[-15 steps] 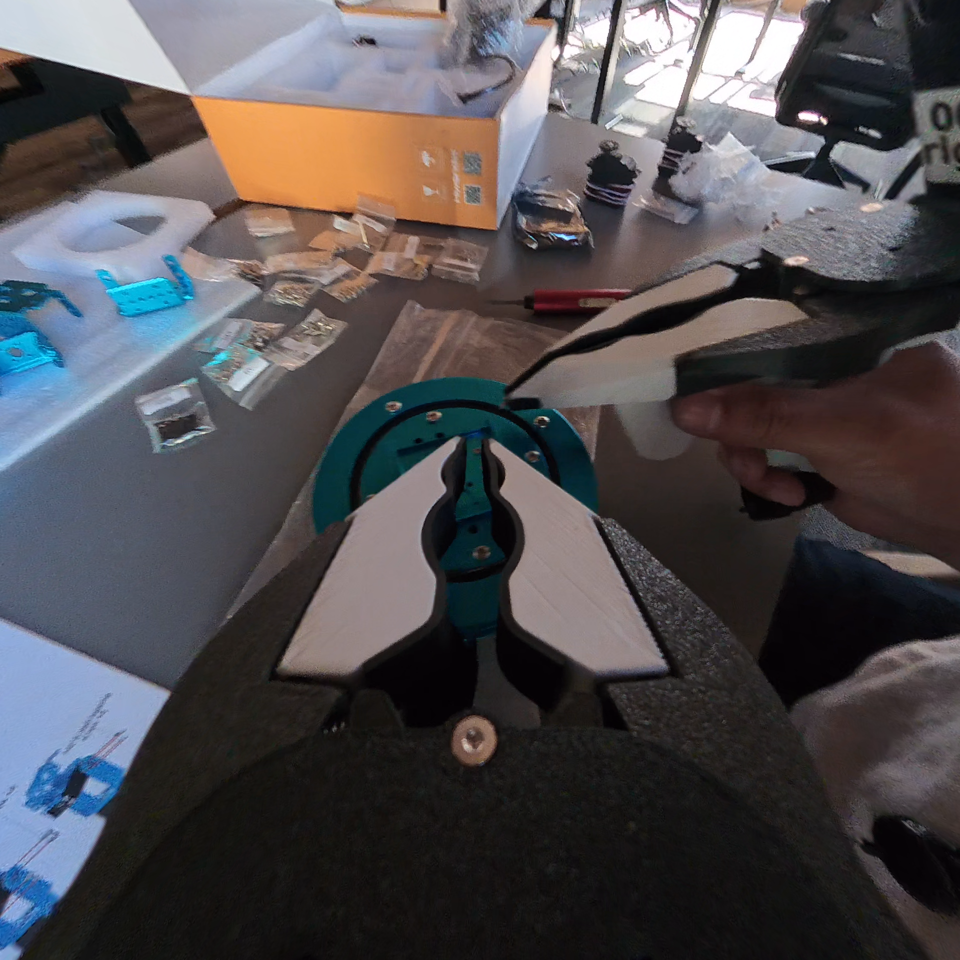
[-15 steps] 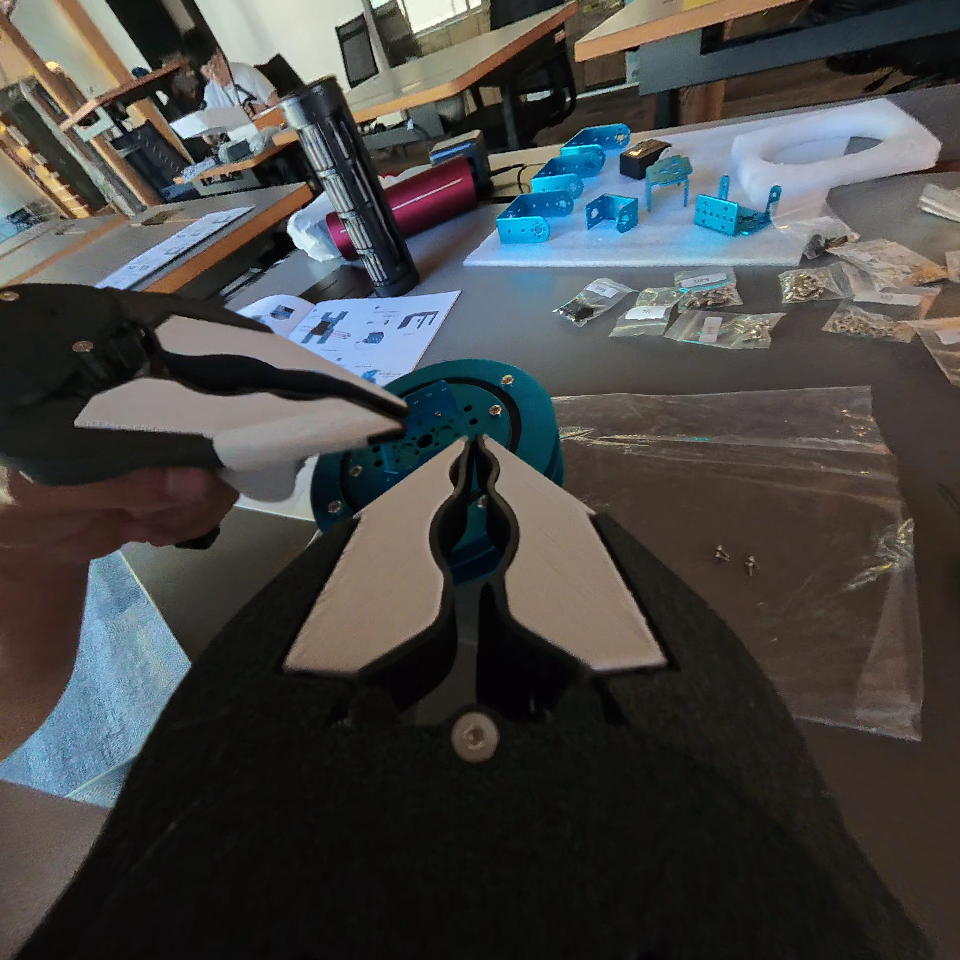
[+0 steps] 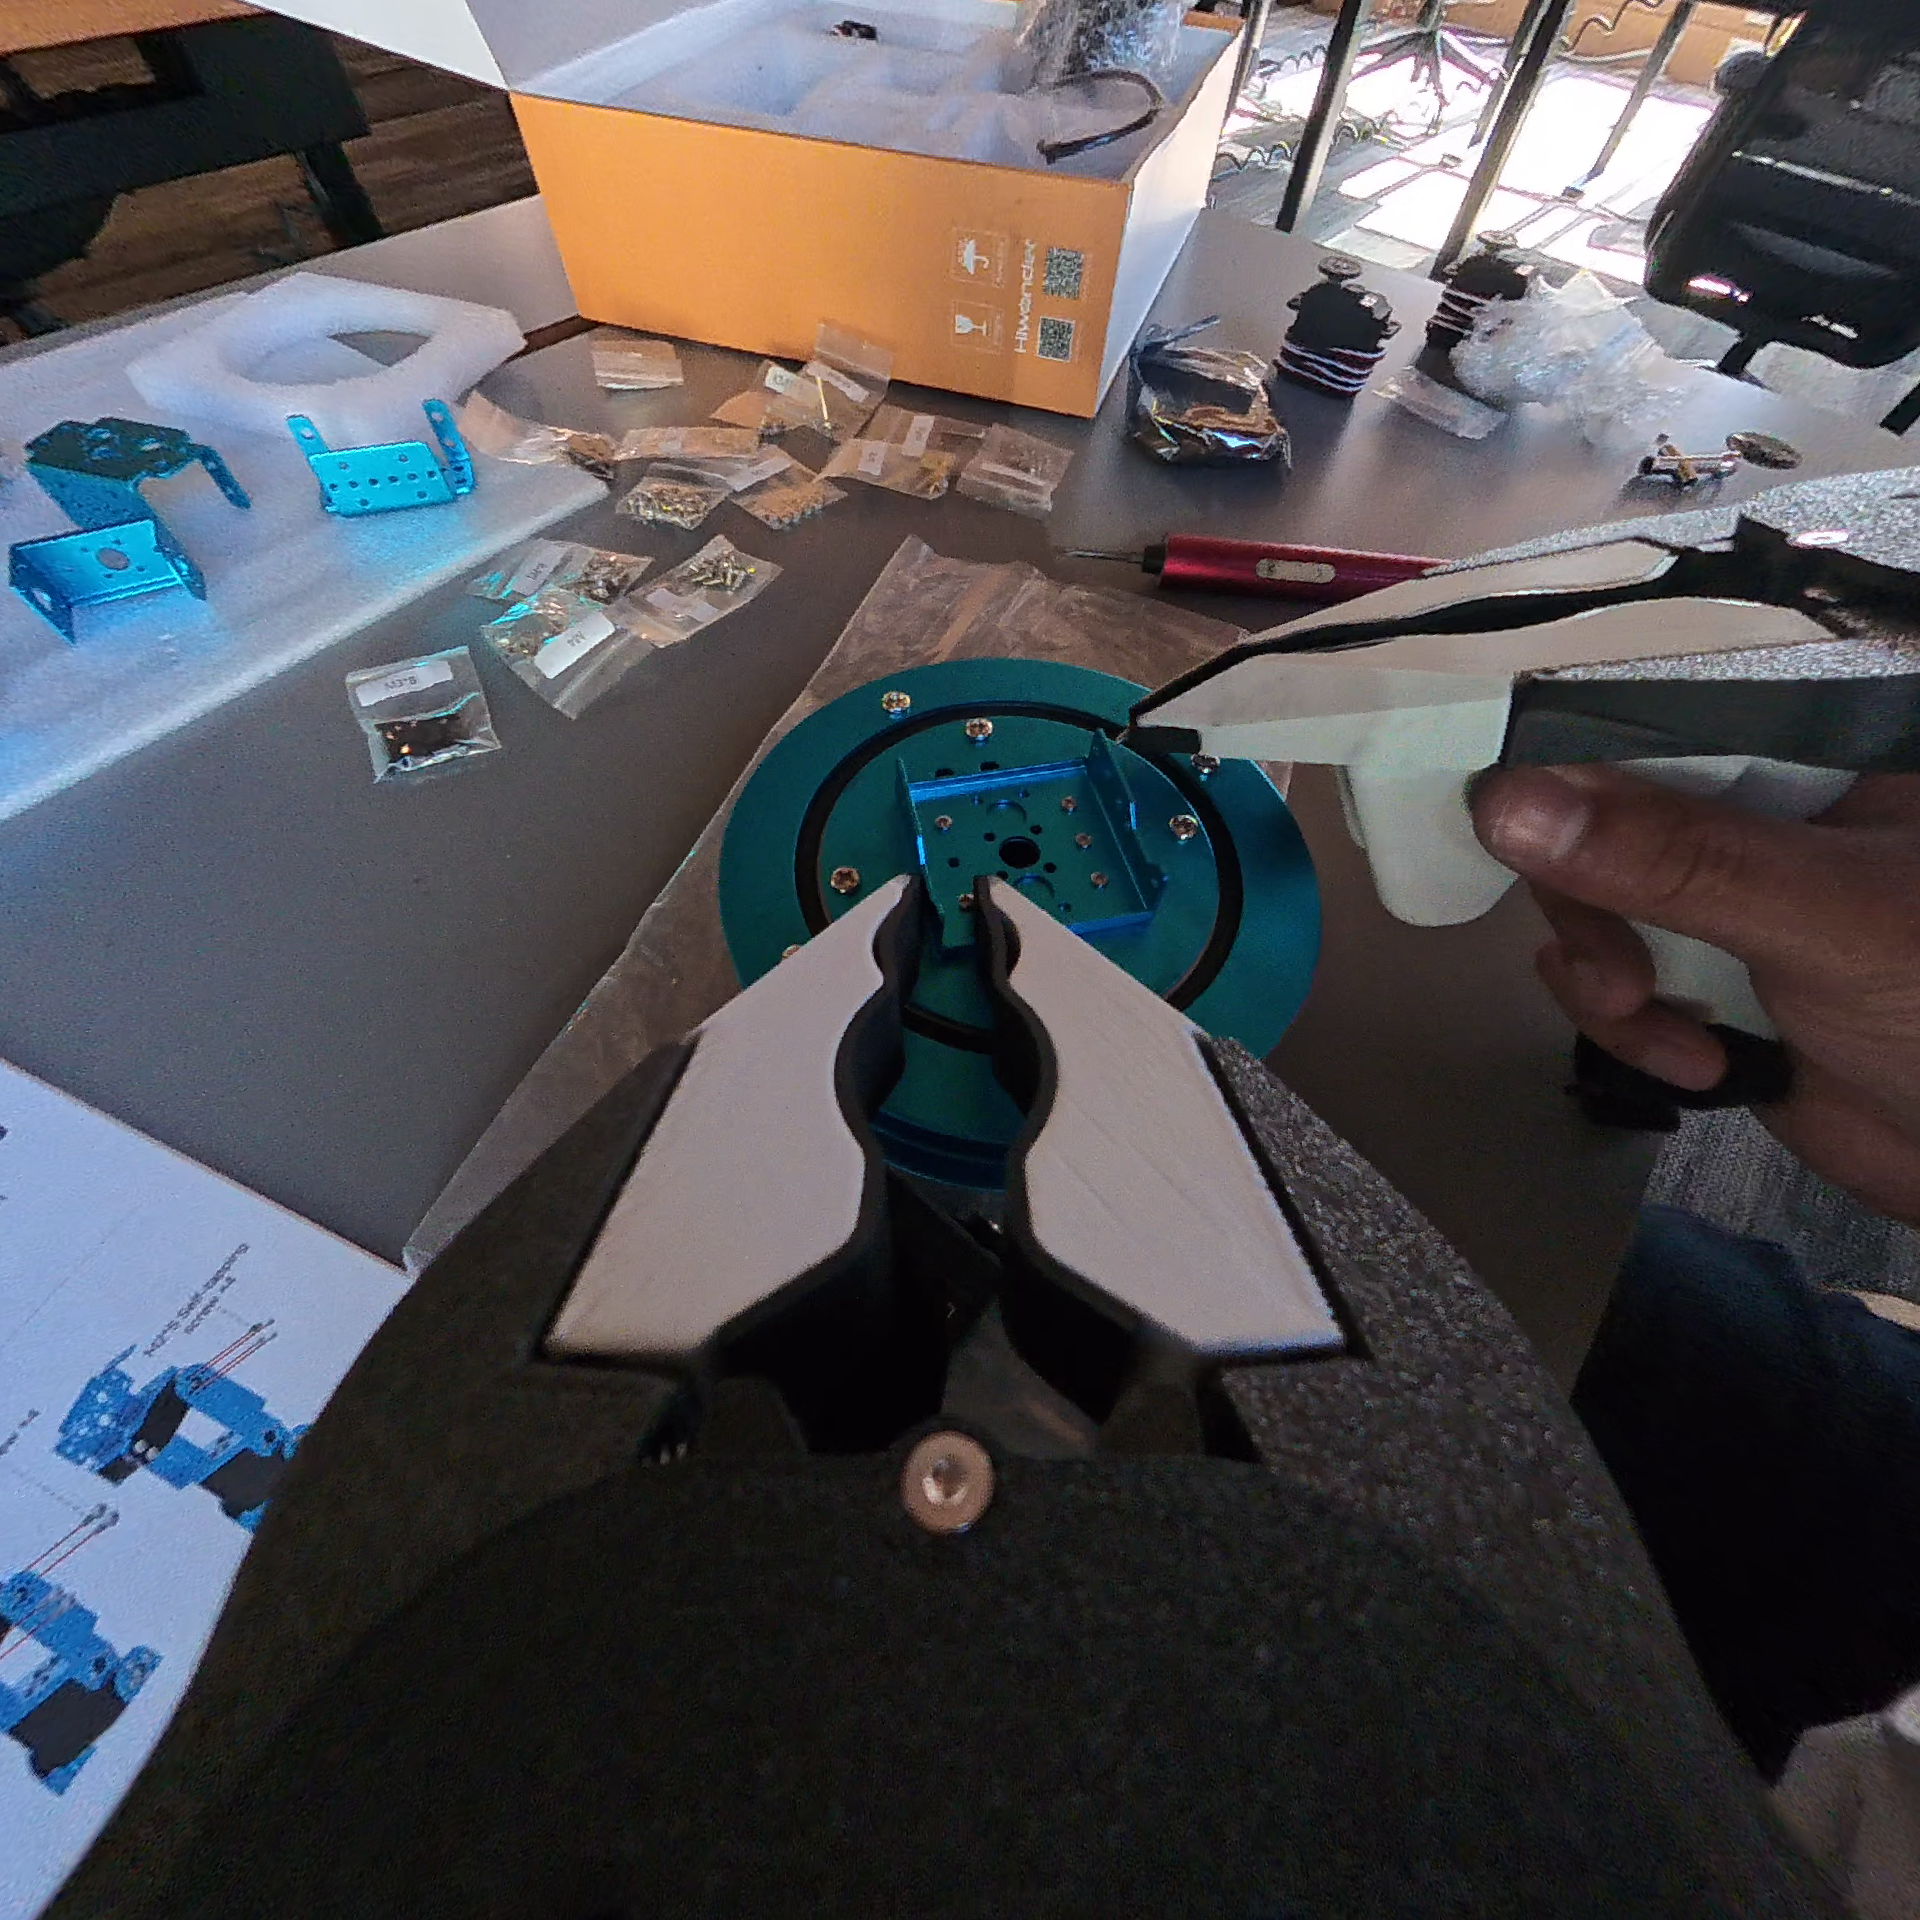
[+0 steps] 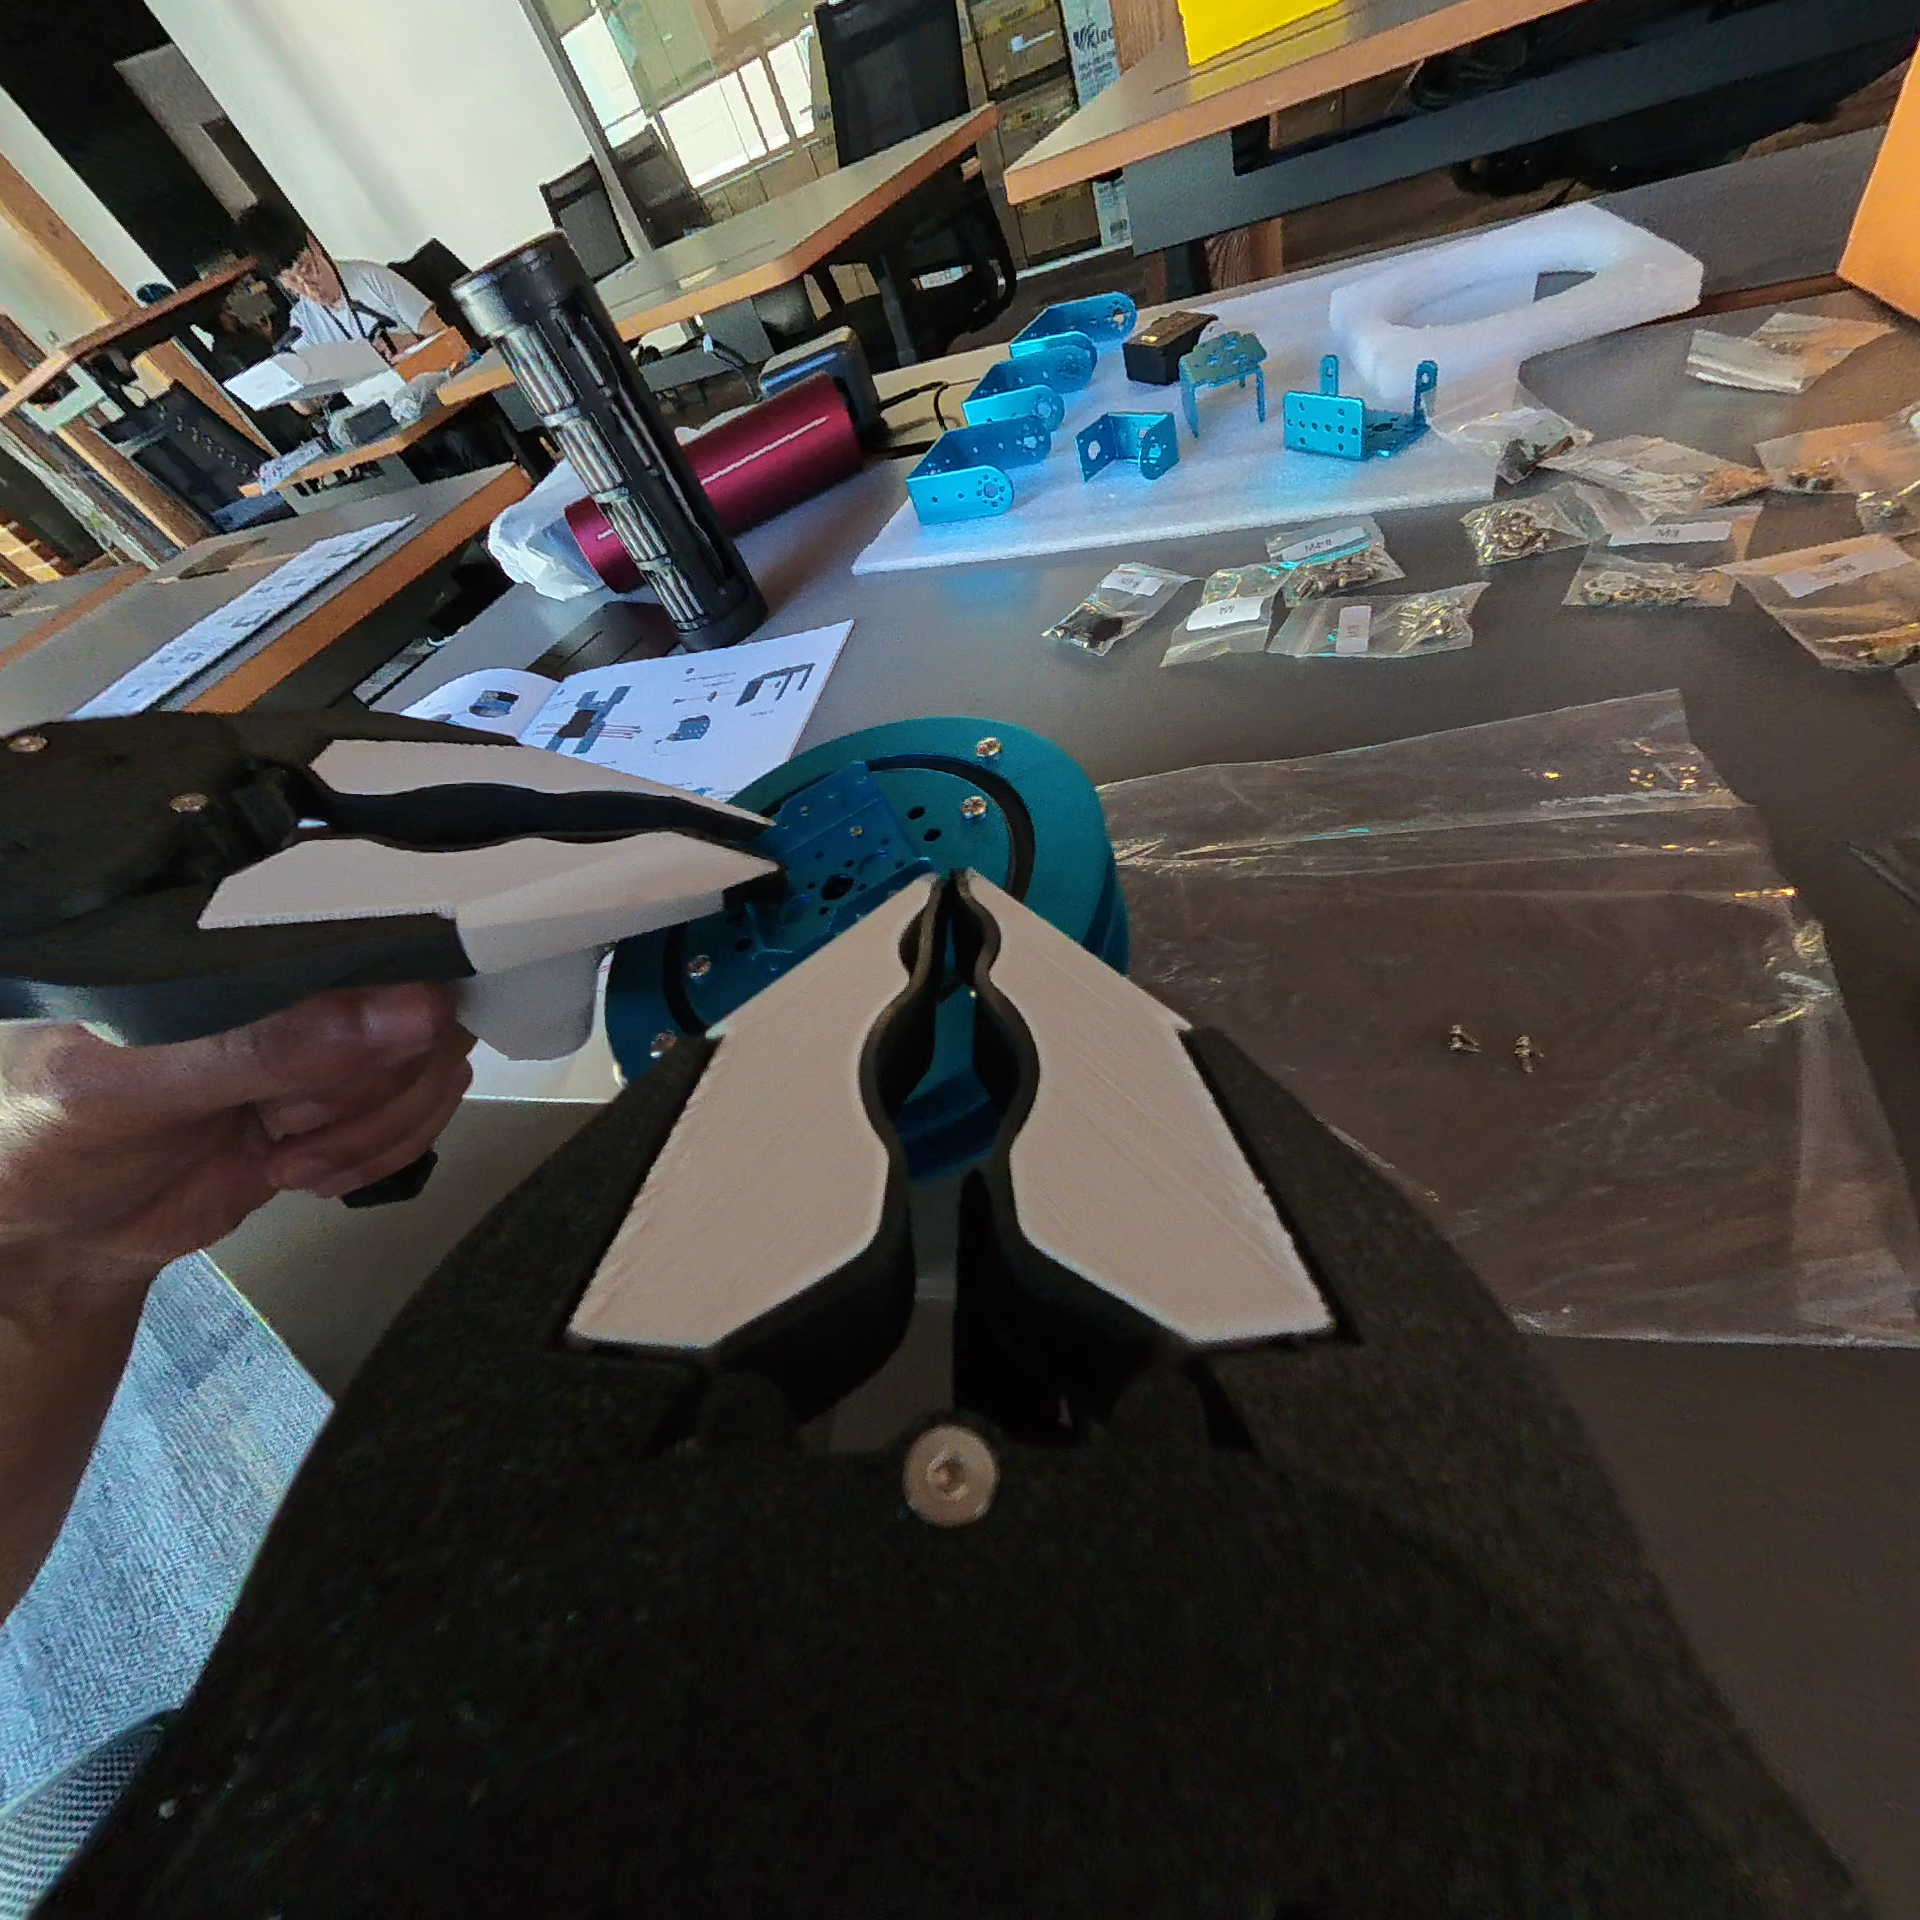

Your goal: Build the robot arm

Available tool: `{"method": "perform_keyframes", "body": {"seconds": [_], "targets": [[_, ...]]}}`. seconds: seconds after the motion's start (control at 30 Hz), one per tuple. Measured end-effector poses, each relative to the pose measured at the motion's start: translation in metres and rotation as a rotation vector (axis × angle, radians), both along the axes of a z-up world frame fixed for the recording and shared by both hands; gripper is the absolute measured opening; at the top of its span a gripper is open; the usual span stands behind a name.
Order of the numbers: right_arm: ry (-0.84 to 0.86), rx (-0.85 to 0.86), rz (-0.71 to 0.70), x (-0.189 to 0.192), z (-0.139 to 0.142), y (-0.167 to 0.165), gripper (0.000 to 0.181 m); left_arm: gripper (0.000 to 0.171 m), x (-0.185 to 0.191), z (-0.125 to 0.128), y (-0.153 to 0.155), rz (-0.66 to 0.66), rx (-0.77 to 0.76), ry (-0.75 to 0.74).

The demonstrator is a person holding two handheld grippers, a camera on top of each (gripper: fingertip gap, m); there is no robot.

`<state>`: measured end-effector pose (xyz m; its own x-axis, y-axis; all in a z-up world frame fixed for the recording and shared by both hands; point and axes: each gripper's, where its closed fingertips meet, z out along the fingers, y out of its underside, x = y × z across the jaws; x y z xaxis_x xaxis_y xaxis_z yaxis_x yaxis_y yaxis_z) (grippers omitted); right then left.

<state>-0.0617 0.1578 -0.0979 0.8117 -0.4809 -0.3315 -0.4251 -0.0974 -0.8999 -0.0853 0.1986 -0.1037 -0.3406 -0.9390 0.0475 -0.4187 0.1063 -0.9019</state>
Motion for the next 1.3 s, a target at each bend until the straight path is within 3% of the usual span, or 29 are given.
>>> {"method": "perform_keyframes", "body": {"seconds": [0.43, 0.53, 0.6, 0.67, 0.73, 0.87, 1.0, 1.13, 1.3], "targets": [[-0.007, 0.016, -0.072, 0.0, 0.002, -0.003, 0.0, 0.009, -0.005, 0.0, 0.0, 0.049, 0.046, -0.036], [-0.016, 0.055, -0.042, 0.001, 0.01, -0.008, 0.0, 0.009, -0.008, 0.002, 0.0, 0.051, 0.042, -0.045], [-0.062, -0.03, -0.003, 0.011, 0.01, -0.018, 0.0, 0.009, -0.011, 0.006, 0.0, 0.045, 0.051, -0.063], [-0.124, -0.083, 0.232, 0.002, 0.013, -0.014, 0.001, 0.009, -0.013, 0.009, 0.003, 0.046, 0.066, -0.075], [-0.187, -0.142, 0.484, -0.011, 0.008, -0.01, 0.016, 0.009, -0.014, 0.011, 0.005, 0.034, 0.057, -0.073], [-0.41, -0.249, 0.75, 0.0, 0.006, -0.008, 0.016, 0.01, -0.012, 0.016, -0.001, -0.033, 0.045, -0.088], [-0.342, -0.257, 1.131, -0.007, 0.009, -0.013, 0.015, 0.01, -0.008, 0.013, 0.001, -0.064, 0.093, -0.091], [-0.33, -0.211, 1.335, -0.004, 0.013, -0.007, 0.017, 0.01, -0.009, 0.01, -0.004, -0.114, 0.053, -0.072], [-0.322, -0.285, 1.534, -0.011, -0.004, -0.004, 0.018, 0.01, -0.006, 0.005, 0.001, -0.097, 0.039, -0.047]]}}
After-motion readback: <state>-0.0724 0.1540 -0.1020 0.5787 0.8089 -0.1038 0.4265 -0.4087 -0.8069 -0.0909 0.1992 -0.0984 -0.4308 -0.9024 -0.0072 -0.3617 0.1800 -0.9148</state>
